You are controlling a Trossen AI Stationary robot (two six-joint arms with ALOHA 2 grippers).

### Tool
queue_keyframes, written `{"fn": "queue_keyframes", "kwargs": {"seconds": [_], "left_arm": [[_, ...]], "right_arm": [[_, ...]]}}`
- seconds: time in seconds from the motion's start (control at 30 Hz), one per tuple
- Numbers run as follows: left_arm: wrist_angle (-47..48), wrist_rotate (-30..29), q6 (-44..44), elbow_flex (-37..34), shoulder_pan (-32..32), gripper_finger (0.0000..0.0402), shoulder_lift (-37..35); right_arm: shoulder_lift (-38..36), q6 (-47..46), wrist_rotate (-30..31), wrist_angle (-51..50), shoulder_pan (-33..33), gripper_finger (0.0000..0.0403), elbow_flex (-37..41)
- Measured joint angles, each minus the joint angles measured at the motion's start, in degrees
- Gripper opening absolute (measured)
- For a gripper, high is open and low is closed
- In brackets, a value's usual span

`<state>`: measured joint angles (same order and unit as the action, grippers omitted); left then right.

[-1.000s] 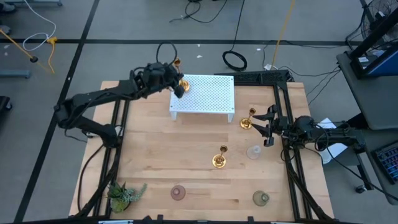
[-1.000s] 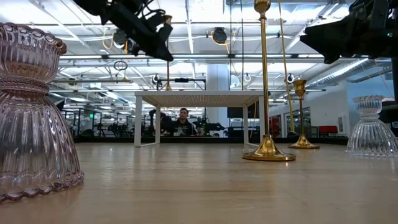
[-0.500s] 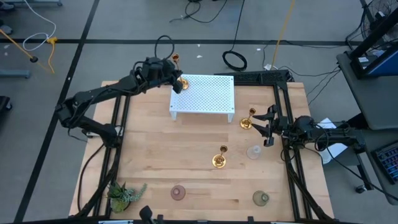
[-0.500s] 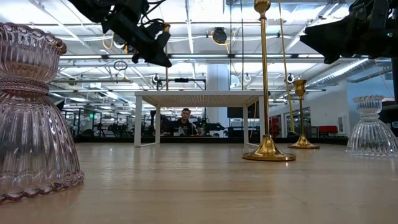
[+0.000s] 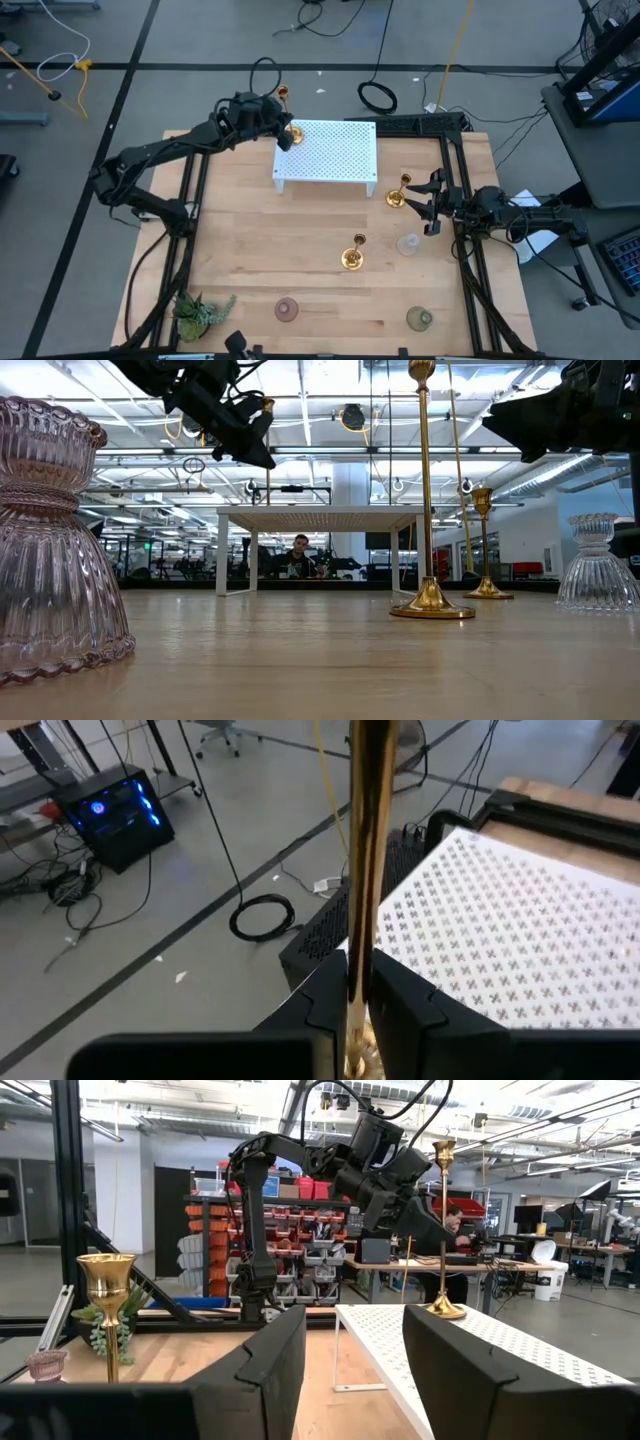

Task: Pick & Place candle stick holders
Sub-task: Put the middle left golden candle holder on the shelf, then put the middle center golden candle holder on the shelf

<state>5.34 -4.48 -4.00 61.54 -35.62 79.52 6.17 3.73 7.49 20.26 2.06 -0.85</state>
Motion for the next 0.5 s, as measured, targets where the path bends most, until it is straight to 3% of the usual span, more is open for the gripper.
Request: {"fn": "queue_keyframes", "kwargs": {"seconds": [0.3, 0.5], "left_arm": [[-0.58, -0.01, -1.95, 0.0, 0.0, 0.0139, 0.05], [1.42, -0.08, -2.66, 0.0, 0.83, 0.0164, -0.22]], "right_arm": [[0.0, 0.0, 0.0, -0.04, 0.01, 0.0161, 0.01], [0.0, -0.02, 0.0, -0.47, -0.01, 0.0161, 0.0]]}}
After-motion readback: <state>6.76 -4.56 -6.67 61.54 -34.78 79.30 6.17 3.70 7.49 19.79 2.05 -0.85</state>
